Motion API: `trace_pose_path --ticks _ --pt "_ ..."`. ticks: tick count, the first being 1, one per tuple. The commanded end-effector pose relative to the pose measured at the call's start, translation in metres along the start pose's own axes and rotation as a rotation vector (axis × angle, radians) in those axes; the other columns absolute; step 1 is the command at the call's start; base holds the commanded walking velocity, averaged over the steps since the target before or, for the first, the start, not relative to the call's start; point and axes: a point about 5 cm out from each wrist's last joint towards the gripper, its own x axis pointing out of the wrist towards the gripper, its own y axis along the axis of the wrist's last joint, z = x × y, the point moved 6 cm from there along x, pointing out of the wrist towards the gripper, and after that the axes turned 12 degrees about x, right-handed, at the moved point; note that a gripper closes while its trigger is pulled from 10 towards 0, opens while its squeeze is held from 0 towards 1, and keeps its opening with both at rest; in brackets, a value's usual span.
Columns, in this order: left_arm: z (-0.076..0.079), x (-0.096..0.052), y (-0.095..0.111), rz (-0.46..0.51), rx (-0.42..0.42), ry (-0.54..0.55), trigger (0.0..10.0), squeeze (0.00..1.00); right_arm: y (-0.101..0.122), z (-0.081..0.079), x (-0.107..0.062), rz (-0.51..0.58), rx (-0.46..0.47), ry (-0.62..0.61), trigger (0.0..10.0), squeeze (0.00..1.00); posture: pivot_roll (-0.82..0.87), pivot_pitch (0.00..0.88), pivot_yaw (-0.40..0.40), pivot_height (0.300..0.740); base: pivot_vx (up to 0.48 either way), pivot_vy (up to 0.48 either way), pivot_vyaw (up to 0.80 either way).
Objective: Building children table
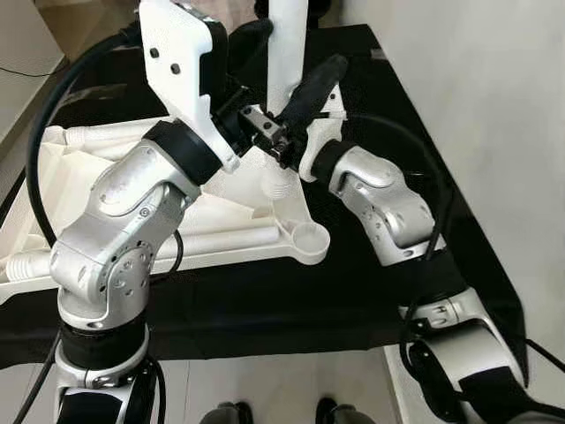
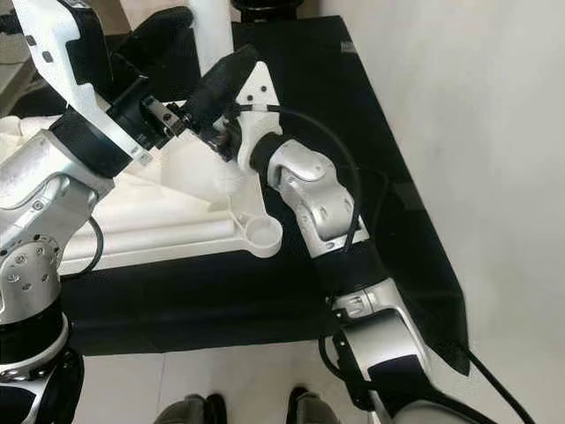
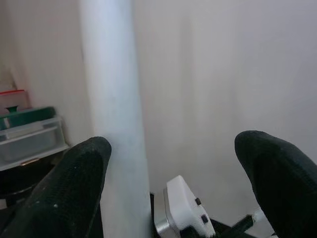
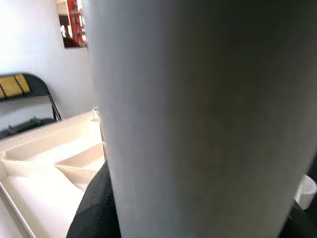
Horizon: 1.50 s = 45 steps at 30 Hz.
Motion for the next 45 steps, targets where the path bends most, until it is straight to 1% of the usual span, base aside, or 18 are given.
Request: trace_pose_path --ticks 1,3,11,13,14,15,19,21,28,32,37,38,40,41,42,43,44,45 --pt "0.0 -0.002 -0.001 0.01 0.009 -0.01 10.0 0.0 -0.01 -0.032 0.001 -0.028 -0.085 0.132 10.0 0.0 -0.02 0.116 0.049 0.74 0.0 0.0 0.0" --pt "-0.004 -0.004 0.0 0.016 0.023 -0.003 10.0 0.0 -0.014 -0.053 -0.002 -0.035 -0.131 0.226 10.0 0.0 -0.03 0.114 0.05 0.74 0.0 0.0 0.0" --pt "-0.022 0.002 0.006 0.024 0.057 0.058 10.0 0.0 -0.028 -0.082 -0.008 -0.066 -0.17 0.341 10.0 0.0 -0.04 0.105 0.061 0.74 0.0 0.0 0.0" --pt "-0.026 0.002 0.006 0.018 0.061 0.072 10.0 0.0 -0.029 -0.083 -0.009 -0.069 -0.173 0.344 10.0 0.0 -0.04 0.106 0.062 0.74 0.0 0.0 0.0" --pt "-0.032 0.002 0.006 0.009 0.059 0.094 3.3 0.0 -0.031 -0.083 -0.009 -0.074 -0.185 0.345 10.0 0.0 -0.04 0.106 0.062 0.74 0.0 0.0 0.0" --pt "-0.034 0.001 0.006 0.002 0.059 0.102 0.0 0.0 -0.032 -0.083 -0.009 -0.077 -0.19 0.341 10.0 0.0 -0.04 0.104 0.065 0.74 0.0 0.0 0.0" --pt "-0.035 0.001 0.006 -0.001 0.054 0.102 0.0 0.0 -0.034 -0.079 -0.009 -0.088 -0.207 0.32 10.0 0.0 -0.04 0.105 0.065 0.74 0.0 0.0 0.0" --pt "-0.033 0.003 0.004 -0.005 0.039 0.088 0.0 0.0 -0.037 -0.068 -0.008 -0.103 -0.223 0.267 10.0 0.0 -0.04 0.105 0.066 0.74 0.0 0.0 0.0" --pt "-0.026 0.006 -0.004 -0.039 0.004 0.059 0.0 0.0 -0.038 -0.051 -0.006 -0.125 -0.24 0.188 10.0 0.0 -0.04 0.106 0.065 0.74 0.0 0.0 0.0" --pt "-0.026 0.006 -0.006 -0.045 -0.009 0.055 0.0 0.0 -0.039 -0.05 -0.006 -0.13 -0.243 0.183 10.0 0.0 -0.04 0.106 0.064 0.74 0.0 0.0 0.0" --pt "-0.018 0.004 -0.009 -0.055 -0.06 -0.03 0.0 0.0 -0.043 -0.048 -0.006 -0.149 -0.217 0.178 10.0 0.0 -0.03 0.105 0.062 0.74 0.0 0.0 0.0" --pt "-0.007 -0.002 -0.007 -0.046 -0.117 -0.167 0.0 0.0 -0.046 -0.055 -0.01 -0.175 -0.142 0.251 10.0 1.0 -0.03 0.101 0.059 0.74 0.0 0.0 0.0" --pt "0.016 -0.016 -0.001 -0.029 -0.184 -0.435 0.0 0.0 -0.05 -0.068 -0.018 -0.232 -0.058 0.387 10.0 1.0 -0.03 0.097 0.058 0.74 0.0 0.0 0.0" --pt "0.016 -0.016 -0.001 -0.029 -0.184 -0.435 0.0 0.0 -0.05 -0.068 -0.018 -0.232 -0.058 0.387 10.0 1.0 -0.03 0.097 0.058 0.74 0.0 0.0 0.0" --pt "0.026 -0.023 0.0 -0.028 -0.222 -0.553 0.0 0.0 -0.054 -0.073 -0.023 -0.268 -0.052 0.45 10.0 1.0 -0.03 0.096 0.057 0.74 0.0 0.0 0.0" --pt "0.026 -0.023 0.0 -0.028 -0.222 -0.553 0.0 0.0 -0.054 -0.073 -0.023 -0.268 -0.052 0.45 10.0 1.0 -0.03 0.096 0.057 0.74 0.0 0.0 0.0" --pt "0.033 -0.026 0.0 -0.026 -0.262 -0.63 0.0 0.0 -0.058 -0.079 -0.028 -0.311 -0.056 0.523 10.0 0.0 -0.03 0.094 0.055 0.74 0.0 0.0 0.0" --pt "0.036 -0.028 0.0 -0.023 -0.29 -0.671 0.0 0.0 -0.061 -0.083 -0.031 -0.34 -0.057 0.571 10.0 0.0 -0.03 0.093 0.055 0.74 0.0 0.0 0.0"
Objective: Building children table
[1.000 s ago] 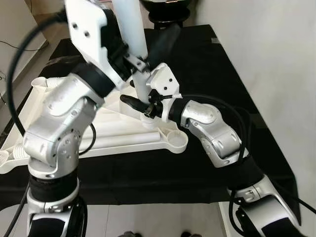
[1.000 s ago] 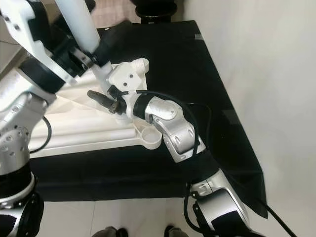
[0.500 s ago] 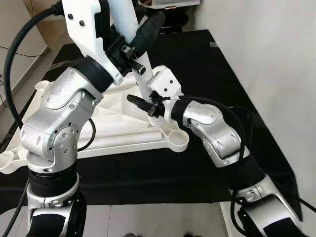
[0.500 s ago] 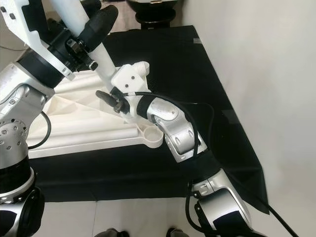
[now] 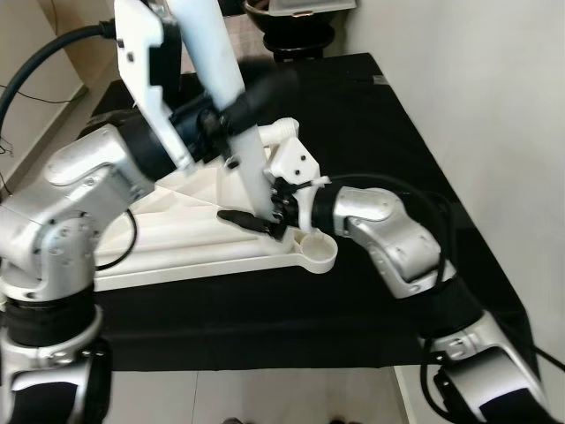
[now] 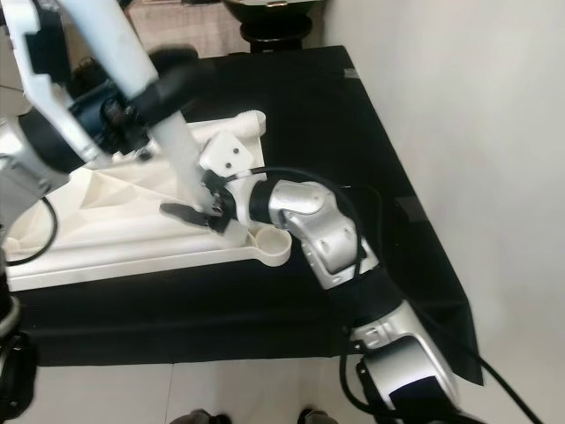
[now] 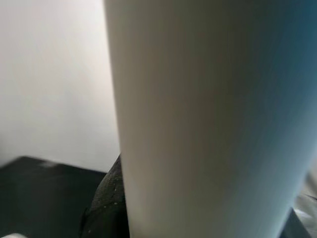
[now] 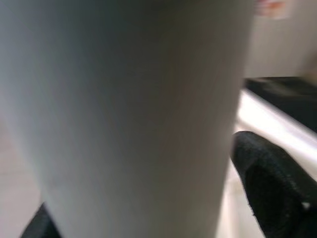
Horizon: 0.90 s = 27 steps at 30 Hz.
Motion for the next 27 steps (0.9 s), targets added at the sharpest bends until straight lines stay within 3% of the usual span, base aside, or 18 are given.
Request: trace_pose_path --ticks 1,6,7,8,9,16,20,24,27 --pt "0.028 0.011 0.005 0.055 -0.058 -0.18 0.0 0.0 0.0 -0.018 0.015 -0.033 -0.015 0.09 10.0 0.0 -0.03 0.093 0.055 0.74 0.0 0.0 0.0" --pt "0.031 0.022 0.01 0.116 -0.119 -0.294 0.0 0.0 -0.001 -0.029 0.024 -0.041 0.081 0.179 10.0 0.0 -0.04 0.092 0.046 0.74 0.0 0.0 0.0" --pt "0.034 0.025 0.011 0.122 -0.123 -0.32 0.0 0.0 -0.002 -0.031 0.025 -0.053 0.108 0.194 9.0 0.0 -0.04 0.092 0.046 0.74 0.0 0.0 0.0" --pt "0.034 0.025 0.011 0.122 -0.123 -0.32 0.0 0.0 -0.002 -0.031 0.025 -0.053 0.108 0.194 9.0 0.0 -0.04 0.092 0.046 0.74 0.0 0.0 0.0" --pt "0.038 0.028 0.011 0.121 -0.109 -0.34 0.0 0.0 -0.004 -0.033 0.026 -0.065 0.131 0.206 0.0 0.0 -0.04 0.095 0.043 0.74 0.0 0.0 0.0" --pt "0.048 0.032 0.015 0.129 -0.084 -0.414 0.0 0.0 -0.015 -0.042 0.019 -0.13 0.157 0.263 0.0 0.0 -0.04 0.096 0.044 0.74 0.0 0.0 0.0" --pt "0.047 0.035 0.016 0.126 -0.072 -0.435 0.0 0.0 -0.021 -0.046 0.015 -0.165 0.159 0.29 0.0 0.0 -0.05 0.093 0.046 0.74 0.0 0.0 0.0" --pt "0.046 0.036 0.016 0.131 -0.07 -0.438 0.0 0.0 -0.023 -0.046 0.014 -0.174 0.165 0.287 0.0 0.0 -0.05 0.088 0.042 0.74 0.0 0.0 0.0" --pt "0.039 0.037 0.016 0.144 -0.057 -0.417 0.0 0.0 -0.02 -0.036 0.016 -0.144 0.172 0.235 0.0 0.0 -0.06 0.082 0.042 0.74 0.0 0.0 0.0"
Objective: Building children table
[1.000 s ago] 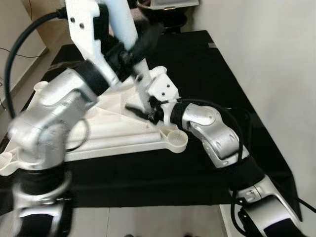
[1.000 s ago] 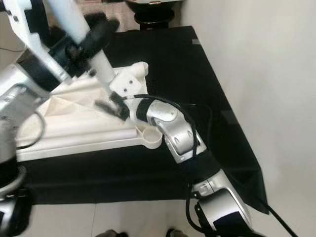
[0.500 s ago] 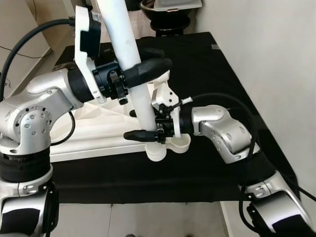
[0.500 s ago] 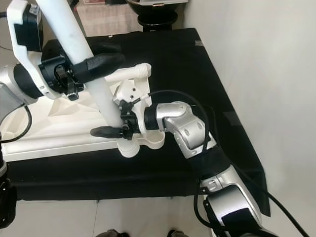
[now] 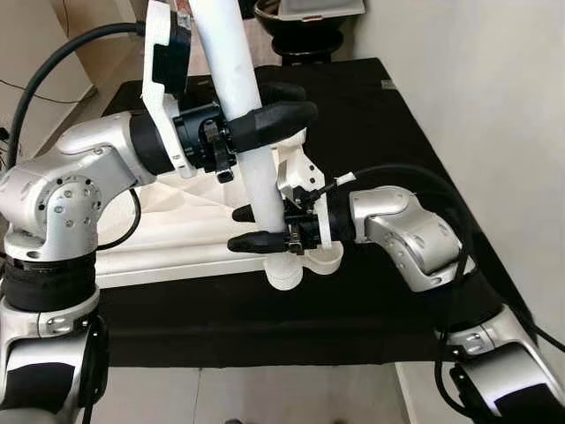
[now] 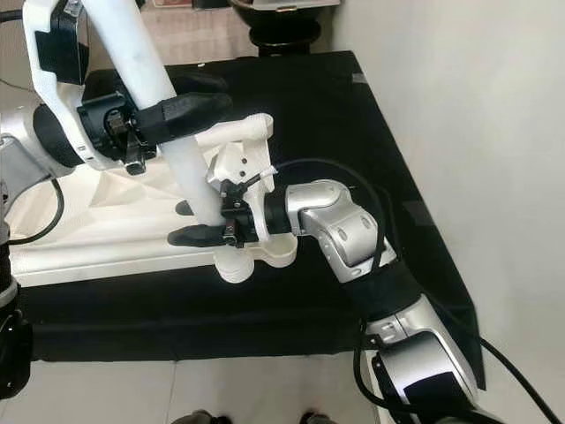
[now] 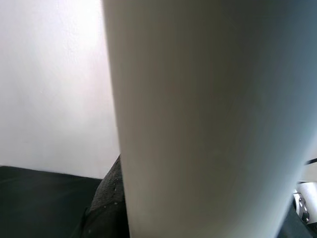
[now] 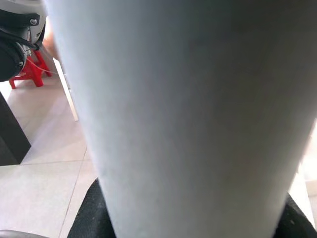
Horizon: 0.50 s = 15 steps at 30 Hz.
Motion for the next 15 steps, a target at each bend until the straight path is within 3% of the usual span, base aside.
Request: trace_pose_path --ticks 1,2,3,4,6,8,15 --pt "0.032 0.032 0.017 0.113 0.027 -0.219 2.2 0.0 -0.004 -0.009 0.029 -0.028 0.027 0.027 0.0 0.0 -0.07 0.081 0.045 0.74 0.0 0.0 0.0" --pt "0.022 0.032 0.016 0.11 0.019 -0.164 8.6 0.62 0.004 -0.002 0.028 0.012 0.033 -0.011 0.0 0.0 -0.07 0.081 0.046 0.74 0.0 0.0 0.0" --pt "0.015 0.031 0.015 0.113 0.008 -0.118 10.0 1.0 0.01 0.002 0.027 0.042 0.028 -0.033 0.0 0.0 -0.07 0.08 0.047 0.74 0.0 0.0 0.0" --pt "0.015 0.031 0.015 0.113 0.008 -0.118 10.0 1.0 0.01 0.002 0.027 0.042 0.028 -0.033 0.0 0.0 -0.07 0.08 0.047 0.74 0.0 0.0 0.0" --pt "-0.007 0.025 0.024 0.152 0.03 0.029 10.0 1.0 0.028 0.013 0.018 0.142 0.022 -0.09 0.0 0.0 -0.07 0.081 0.055 0.74 0.0 0.0 0.0" --pt "-0.01 0.023 0.026 0.16 0.036 0.05 10.0 1.0 0.032 0.015 0.016 0.16 0.02 -0.101 0.0 0.0 -0.07 0.081 0.055 0.74 0.0 0.0 0.0" --pt "-0.032 -0.014 0.051 0.232 0.085 0.278 10.0 1.0 0.062 0.047 -0.015 0.344 0.023 -0.276 0.0 0.0 -0.07 0.091 0.053 0.74 0.0 0.0 0.0"
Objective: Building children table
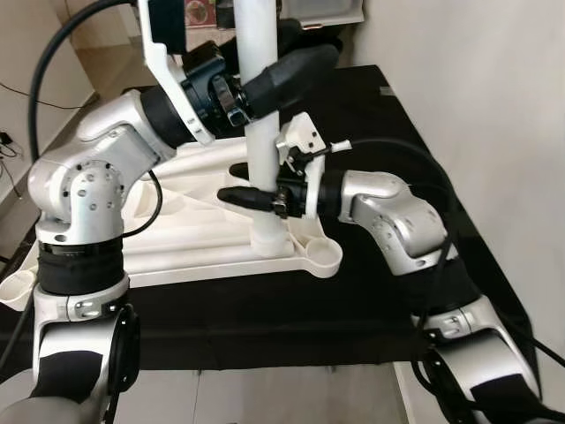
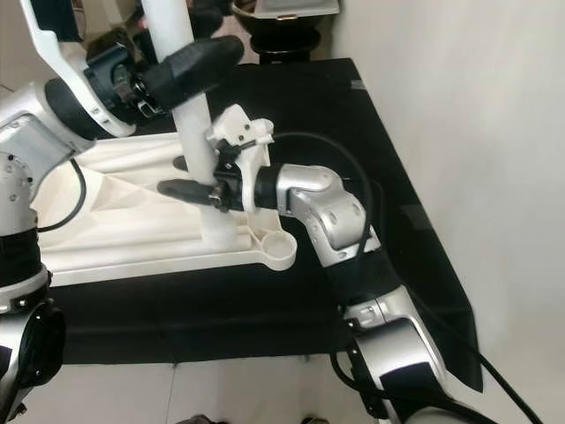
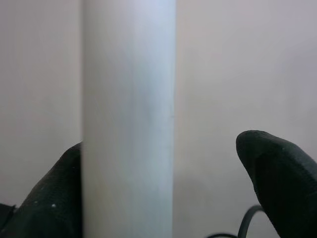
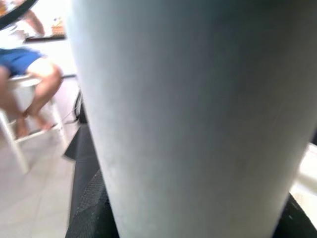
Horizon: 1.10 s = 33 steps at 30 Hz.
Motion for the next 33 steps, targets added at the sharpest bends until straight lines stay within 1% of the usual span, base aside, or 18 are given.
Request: trace_pose_path --ticks 1,2,3,6,7,10,11,14,15,16,17,20,21,22,28,29,31,33 --pt "-0.003 -0.009 0.017 0.034 0.049 0.033 10.0 1.0 0.014 0.014 -0.007 0.072 0.013 -0.062 0.0 0.0 -0.07 0.091 0.053 0.74 0.0 0.0 0.0" --pt "-0.006 -0.015 0.023 0.038 0.079 0.069 10.0 1.0 0.022 0.022 -0.012 0.11 0.014 -0.099 0.0 0.0 -0.06 0.097 0.051 0.74 0.0 0.0 0.0" --pt "-0.016 -0.029 0.034 0.049 0.128 0.19 10.0 1.0 0.036 0.043 -0.026 0.17 0.005 -0.193 0.0 0.0 -0.05 0.106 0.048 0.74 0.0 0.0 0.0" --pt "-0.026 -0.042 0.036 0.034 0.158 0.298 10.0 1.0 0.039 0.056 -0.037 0.178 -0.008 -0.249 0.0 0.0 -0.04 0.116 0.044 0.74 0.0 0.0 0.0" --pt "-0.028 -0.051 0.034 0.01 0.168 0.346 10.0 0.53 0.038 0.061 -0.042 0.164 -0.022 -0.27 0.0 0.0 -0.04 0.135 0.041 0.74 0.0 0.0 0.0" --pt "-0.028 -0.056 0.032 -0.007 0.174 0.377 10.0 0.53 0.037 0.065 -0.045 0.154 -0.032 -0.285 0.0 0.0 -0.04 0.135 0.041 0.74 0.0 0.0 0.0" --pt "-0.024 -0.065 0.023 -0.043 0.172 0.401 10.0 0.0 0.035 0.069 -0.05 0.135 -0.05 -0.303 0.0 0.0 -0.04 0.155 0.037 0.74 0.0 0.0 0.0" --pt "-0.014 -0.075 0.005 -0.092 0.138 0.426 10.0 0.0 0.034 0.072 -0.054 0.118 -0.06 -0.315 0.0 0.0 -0.03 0.18 0.033 0.74 0.0 0.0 0.0" --pt "0.003 -0.085 -0.021 -0.167 0.086 0.444 10.0 0.0 0.034 0.069 -0.056 0.103 -0.066 -0.276 4.5 0.0 -0.01 0.228 0.029 0.74 0.0 0.0 0.0" --pt "0.003 -0.085 -0.021 -0.167 0.086 0.444 10.0 0.0 0.034 0.069 -0.056 0.103 -0.066 -0.276 4.5 0.0 -0.01 0.228 0.029 0.74 0.0 0.0 0.0" --pt "0.027 -0.095 -0.051 -0.27 0.034 0.443 10.0 0.0 0.035 0.06 -0.058 0.098 -0.071 -0.195 10.0 0.0 -0.01 0.247 0.029 0.74 0.0 0.0 0.0" --pt "0.094 -0.116 -0.11 -0.53 -0.071 0.369 10.0 0.0 0.037 0.026 -0.063 0.097 -0.055 0.067 10.0 0.0 0.01 0.311 0.027 0.74 0.0 0.0 0.0" --pt "0.094 -0.116 -0.11 -0.53 -0.071 0.369 10.0 0.0 0.037 0.026 -0.063 0.097 -0.055 0.067 10.0 0.0 0.01 0.311 0.027 0.74 0.0 0.0 0.0" --pt "0.11 -0.123 -0.123 -0.589 -0.09 0.353 10.0 0.0 0.032 0.018 -0.064 0.066 -0.067 0.128 10.0 0.0 0.01 0.327 0.029 0.74 0.0 0.0 0.0" --pt "0.144 -0.144 -0.143 -0.725 -0.149 0.381 10.0 0.0 0.019 -0.005 -0.067 0.0 -0.081 0.306 10.0 0.0 0.02 0.381 0.035 0.74 0.0 0.0 0.0" --pt "0.144 -0.144 -0.143 -0.725 -0.149 0.381 10.0 0.0 0.019 -0.005 -0.067 0.0 -0.081 0.306 10.0 0.0 0.02 0.381 0.035 0.74 0.0 0.0 0.0" --pt "0.147 -0.162 -0.149 -0.802 -0.128 0.49 10.0 0.0 0.015 -0.02 -0.067 -0.02 -0.069 0.423 10.0 0.0 0.03 0.406 0.041 0.74 0.0 0.0 0.0" --pt "0.147 -0.162 -0.149 -0.802 -0.128 0.49 10.0 0.0 0.015 -0.02 -0.067 -0.02 -0.069 0.423 10.0 0.0 0.03 0.406 0.041 0.74 0.0 0.0 0.0"
